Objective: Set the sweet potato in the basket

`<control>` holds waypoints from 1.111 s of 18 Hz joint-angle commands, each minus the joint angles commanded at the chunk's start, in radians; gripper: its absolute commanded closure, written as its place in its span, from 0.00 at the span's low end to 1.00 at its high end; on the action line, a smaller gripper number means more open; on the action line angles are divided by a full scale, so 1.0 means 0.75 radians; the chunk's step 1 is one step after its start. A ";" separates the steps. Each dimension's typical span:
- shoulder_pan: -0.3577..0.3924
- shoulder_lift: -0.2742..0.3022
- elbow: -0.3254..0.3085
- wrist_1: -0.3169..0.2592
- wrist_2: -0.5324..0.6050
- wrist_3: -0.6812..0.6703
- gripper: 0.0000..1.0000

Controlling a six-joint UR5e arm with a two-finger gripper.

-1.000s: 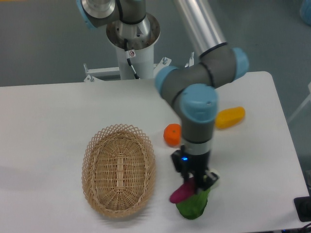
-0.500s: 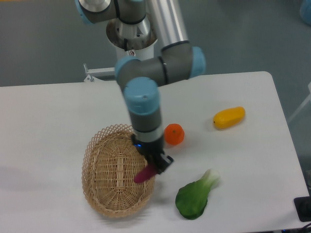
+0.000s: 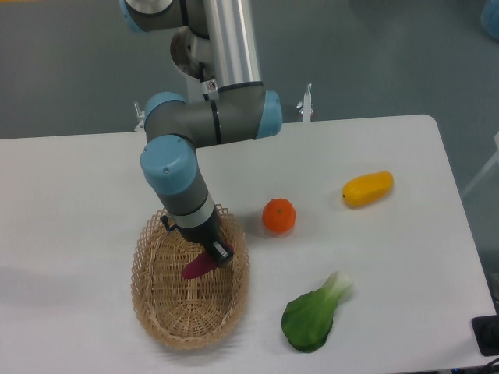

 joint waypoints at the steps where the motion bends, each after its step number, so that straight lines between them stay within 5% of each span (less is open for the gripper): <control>1: 0.002 0.002 0.000 0.000 0.002 0.000 0.44; 3: 0.002 0.000 0.010 0.000 0.002 -0.002 0.04; 4: 0.002 0.000 0.018 0.000 0.004 -0.002 0.00; 14: 0.104 0.010 0.200 0.002 -0.002 -0.031 0.00; 20: 0.282 0.006 0.280 -0.014 -0.014 0.126 0.00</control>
